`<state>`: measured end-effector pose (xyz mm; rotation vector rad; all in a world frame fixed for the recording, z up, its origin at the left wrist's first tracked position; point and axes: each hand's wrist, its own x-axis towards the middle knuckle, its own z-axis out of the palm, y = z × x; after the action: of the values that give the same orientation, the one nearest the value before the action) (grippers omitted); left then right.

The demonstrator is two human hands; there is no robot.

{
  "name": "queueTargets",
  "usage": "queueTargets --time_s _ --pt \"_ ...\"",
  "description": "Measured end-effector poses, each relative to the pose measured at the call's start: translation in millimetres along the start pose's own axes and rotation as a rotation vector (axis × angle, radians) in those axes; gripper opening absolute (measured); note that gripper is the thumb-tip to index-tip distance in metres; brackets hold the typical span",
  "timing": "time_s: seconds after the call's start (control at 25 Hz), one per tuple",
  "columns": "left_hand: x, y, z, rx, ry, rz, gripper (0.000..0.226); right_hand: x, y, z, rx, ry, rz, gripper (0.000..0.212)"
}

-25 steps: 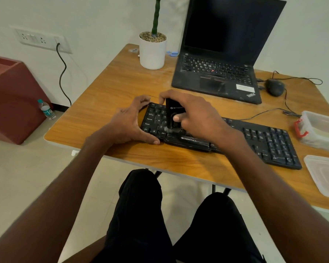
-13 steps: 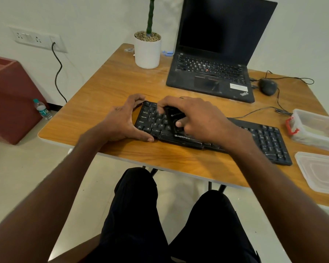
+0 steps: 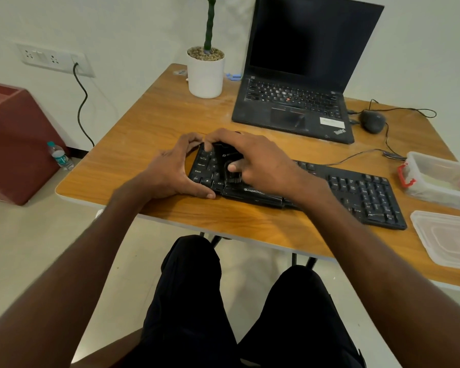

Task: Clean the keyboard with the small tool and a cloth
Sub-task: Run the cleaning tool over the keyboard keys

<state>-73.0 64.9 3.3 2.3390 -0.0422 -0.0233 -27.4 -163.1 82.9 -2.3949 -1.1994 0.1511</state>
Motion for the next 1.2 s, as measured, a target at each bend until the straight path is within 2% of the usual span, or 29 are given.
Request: queueTargets --time_s 0.12,0.24,0.32,0.4,0.48,0.56,0.64,0.72,0.84,0.88,1.04,1.08,1.2 --pt "1.0 -3.0 -0.9 -0.003 -0.017 0.001 0.129 -16.9 18.5 -18.5 -0.114 -0.122 0.077 0.06" --pt "2.5 -4.6 0.2 -0.007 -0.026 0.005 0.132 -36.1 43.1 -47.7 -0.02 -0.239 0.204 0.062" --pt "4.5 -6.8 1.8 0.011 -0.017 0.011 0.133 -37.9 47.0 -52.1 0.016 -0.186 0.199 0.062" --pt "4.0 -7.1 0.2 0.049 -0.034 0.0 0.134 -36.2 41.4 -43.1 0.091 -0.041 0.182 0.062" --pt "3.5 -0.2 1.6 0.08 -0.038 -0.023 0.12 -33.4 33.1 -28.3 0.177 0.088 0.156 0.062" --pt "5.2 15.2 16.7 0.09 0.087 0.05 0.096 -29.7 30.6 -15.2 0.159 0.129 0.128 0.062" --pt "4.2 31.8 43.5 0.2 0.256 0.178 0.069 -28.3 30.9 -12.2 0.116 0.131 0.115 0.063" --pt "3.0 38.1 65.8 0.404 0.338 0.258 0.046 -35.1 33.7 -19.5 0.139 0.053 0.093 0.063" --pt "4.9 34.2 71.3 0.541 0.35 0.254 0.043 -54.7 50.0 -42.6 0.122 -0.131 0.144 0.061" --pt "5.3 33.6 70.7 0.55 0.351 0.249 0.043 -59.8 55.5 -49.1 0.108 -0.141 0.178 0.061" --pt "4.4 36.0 72.1 0.56 0.344 0.235 0.043 -66.2 59.2 -40.8 0.12 0.112 0.173 0.063" --pt "3.9 36.6 72.1 0.563 0.346 0.231 0.043 -67.4 58.1 -37.2 0.13 0.113 0.157 0.063" --pt "3.1 38.0 71.2 0.563 0.349 0.222 0.043 -68.2 59.1 -44.9 0.063 -0.064 0.163 0.064"
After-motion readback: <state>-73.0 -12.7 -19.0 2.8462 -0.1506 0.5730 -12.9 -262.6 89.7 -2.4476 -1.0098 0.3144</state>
